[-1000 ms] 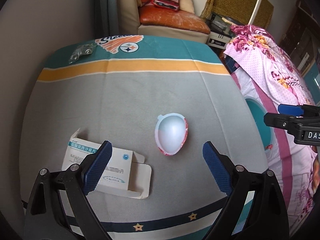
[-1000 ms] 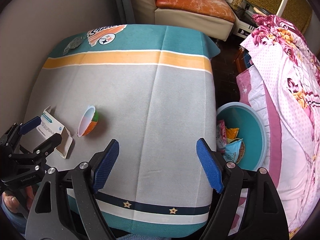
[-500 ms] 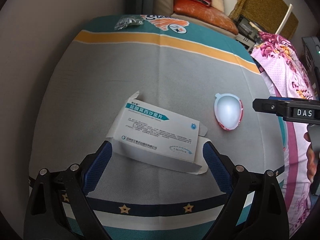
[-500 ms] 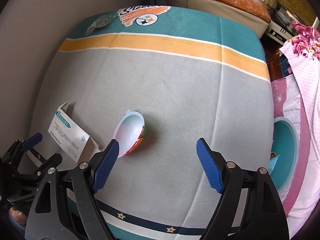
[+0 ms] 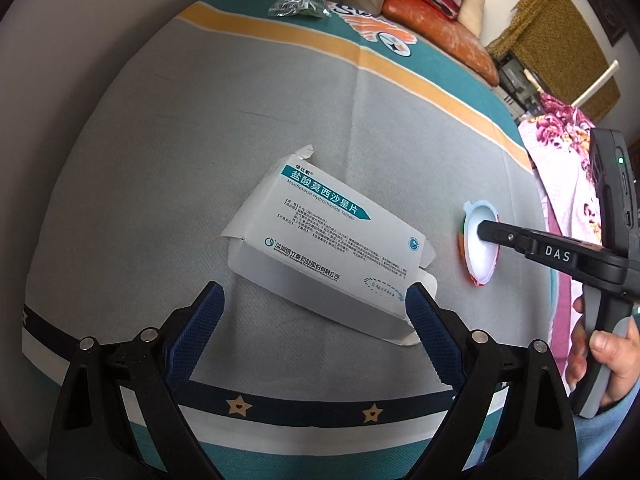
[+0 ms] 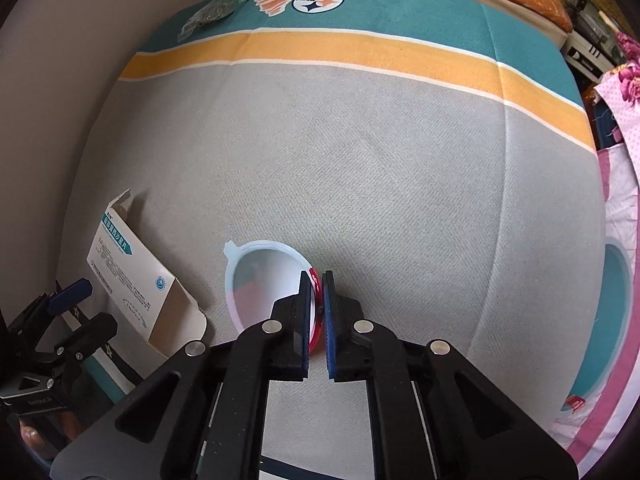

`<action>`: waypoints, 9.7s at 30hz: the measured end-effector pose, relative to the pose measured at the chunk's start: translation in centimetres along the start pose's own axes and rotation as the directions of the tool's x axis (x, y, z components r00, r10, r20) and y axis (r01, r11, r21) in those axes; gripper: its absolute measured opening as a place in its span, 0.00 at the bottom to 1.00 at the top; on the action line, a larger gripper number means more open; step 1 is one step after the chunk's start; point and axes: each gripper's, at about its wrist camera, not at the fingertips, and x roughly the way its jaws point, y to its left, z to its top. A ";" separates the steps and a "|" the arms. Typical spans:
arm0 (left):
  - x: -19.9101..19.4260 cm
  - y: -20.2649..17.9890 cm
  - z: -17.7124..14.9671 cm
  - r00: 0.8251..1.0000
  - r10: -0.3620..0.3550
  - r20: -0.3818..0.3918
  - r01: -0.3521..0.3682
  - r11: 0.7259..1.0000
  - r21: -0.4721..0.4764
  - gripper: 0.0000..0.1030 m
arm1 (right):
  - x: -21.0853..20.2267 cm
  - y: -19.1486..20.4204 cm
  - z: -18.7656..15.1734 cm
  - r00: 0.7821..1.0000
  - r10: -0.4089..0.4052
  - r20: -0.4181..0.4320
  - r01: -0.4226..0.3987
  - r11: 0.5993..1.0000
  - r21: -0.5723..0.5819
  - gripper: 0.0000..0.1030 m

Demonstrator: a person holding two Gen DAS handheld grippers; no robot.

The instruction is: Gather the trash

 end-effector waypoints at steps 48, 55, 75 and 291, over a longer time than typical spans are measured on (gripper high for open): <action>4.3 -8.0 5.4 0.980 0.169 0.109 -0.190 0.956 0.222 0.28 | -0.2 -3.5 -1.1 0.996 0.067 0.063 -0.068 0.998 0.016 0.04; 3.3 -10.2 5.1 0.977 0.147 0.152 -0.185 0.942 0.279 0.27 | -2.0 -5.0 -1.8 0.993 0.059 0.105 -0.063 0.997 0.040 0.04; 1.9 -22.9 1.1 0.980 0.066 0.190 -0.153 0.856 0.493 0.28 | -10.7 -15.9 -7.3 0.955 -0.036 0.296 -0.025 0.980 0.199 0.04; 3.3 -27.6 -3.3 0.987 0.013 0.161 -0.091 0.869 0.486 0.96 | -13.8 -22.2 -16.8 0.940 -0.293 0.177 0.213 0.905 0.367 0.89</action>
